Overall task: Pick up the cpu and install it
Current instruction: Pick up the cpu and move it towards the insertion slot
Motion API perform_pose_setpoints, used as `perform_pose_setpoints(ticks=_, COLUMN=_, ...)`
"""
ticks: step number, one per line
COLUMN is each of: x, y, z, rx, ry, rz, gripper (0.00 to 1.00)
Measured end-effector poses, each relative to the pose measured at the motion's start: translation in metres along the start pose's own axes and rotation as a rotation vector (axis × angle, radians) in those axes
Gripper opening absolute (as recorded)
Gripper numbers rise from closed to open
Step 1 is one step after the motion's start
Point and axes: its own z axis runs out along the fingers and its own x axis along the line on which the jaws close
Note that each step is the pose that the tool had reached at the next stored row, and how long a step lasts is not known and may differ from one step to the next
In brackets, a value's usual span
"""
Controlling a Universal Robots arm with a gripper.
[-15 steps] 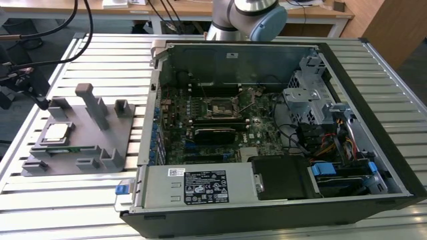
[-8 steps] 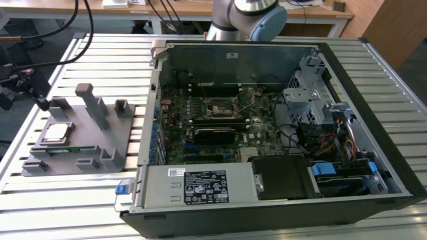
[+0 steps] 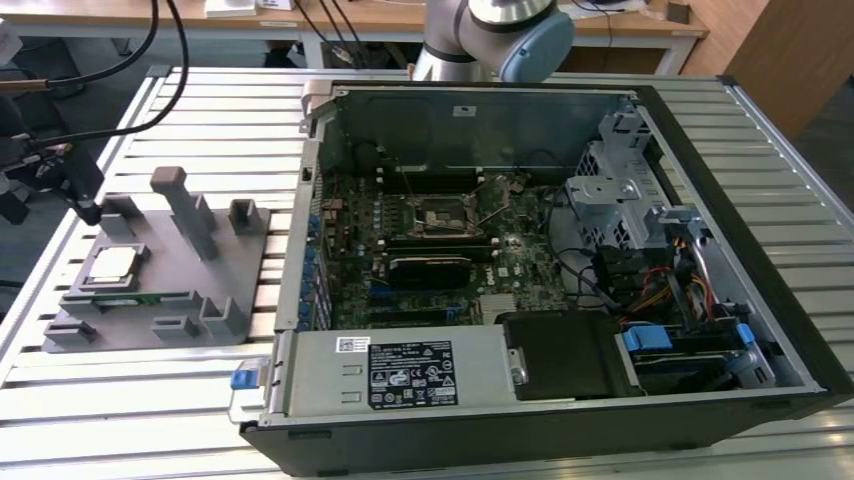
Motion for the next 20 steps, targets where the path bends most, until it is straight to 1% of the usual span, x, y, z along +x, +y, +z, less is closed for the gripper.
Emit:
perform_pose_setpoints(ticks=9, x=-0.0021, y=-0.0005, z=0.0090, rx=0.0001, ry=0.0013, rz=0.000, gripper=0.76)
perform_pose_setpoints(ticks=13, x=-0.0050, y=-0.0004, z=0.0103, rx=0.0001, ry=0.0084, rz=0.000, gripper=0.76)
perform_pose_setpoints(ticks=17, x=-0.0066, y=-0.0005, z=0.0105, rx=0.0002, ry=0.0110, rz=0.000, gripper=0.76)
perform_pose_setpoints(ticks=20, x=-0.0083, y=-0.0005, z=0.0116, rx=0.0003, ry=0.0186, rz=0.000, gripper=0.76)
